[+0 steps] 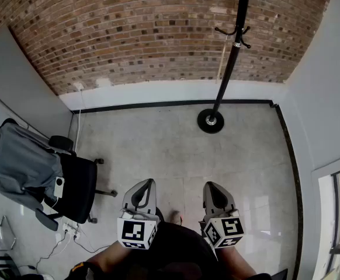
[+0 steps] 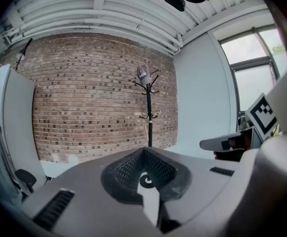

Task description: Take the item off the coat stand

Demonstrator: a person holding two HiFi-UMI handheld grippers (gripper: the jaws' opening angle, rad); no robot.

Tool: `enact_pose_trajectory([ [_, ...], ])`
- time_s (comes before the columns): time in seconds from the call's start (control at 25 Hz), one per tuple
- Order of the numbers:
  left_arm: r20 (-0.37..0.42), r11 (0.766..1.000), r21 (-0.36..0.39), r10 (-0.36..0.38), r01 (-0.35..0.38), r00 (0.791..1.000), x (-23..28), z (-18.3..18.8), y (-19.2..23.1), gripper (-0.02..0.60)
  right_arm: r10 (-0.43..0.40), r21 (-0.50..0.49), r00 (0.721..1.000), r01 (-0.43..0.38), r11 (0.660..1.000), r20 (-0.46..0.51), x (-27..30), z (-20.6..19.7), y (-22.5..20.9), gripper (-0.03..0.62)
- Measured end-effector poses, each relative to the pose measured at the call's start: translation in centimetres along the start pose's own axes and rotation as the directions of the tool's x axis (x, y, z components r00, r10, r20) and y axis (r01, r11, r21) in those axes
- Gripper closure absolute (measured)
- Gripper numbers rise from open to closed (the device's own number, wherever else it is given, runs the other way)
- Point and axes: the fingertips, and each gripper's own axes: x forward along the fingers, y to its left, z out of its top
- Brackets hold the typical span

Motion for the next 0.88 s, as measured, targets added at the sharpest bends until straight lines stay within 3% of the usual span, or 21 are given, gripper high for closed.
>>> enact_pose_trajectory([
  [0.36, -0.042, 0.999, -0.016, -0.040, 0.039, 0.998, 3.9, 0.0, -1.0, 0.557, -0.056, 0.048, 0.998, 0.057, 0.997, -0.023, 0.9, 0.2, -3.2, 0.579],
  [0.6, -0.041, 0.992, -0.022, -0.124, 0.123, 0.991, 11.7, 1.5, -1.6, 0.556, -0.129, 0.056, 0.991, 0.131, 0.990, -0.038, 4.5, 2.2, -7.7, 0.579],
  [0.88, -0.052, 0.978, -0.039, -0.205, 0.203, 0.977, 23.0, 4.0, 0.7, 0.557, -0.185, 0.046, 0.982, 0.187, 0.981, -0.041, 13.2, 7.0, -12.5, 0.579],
])
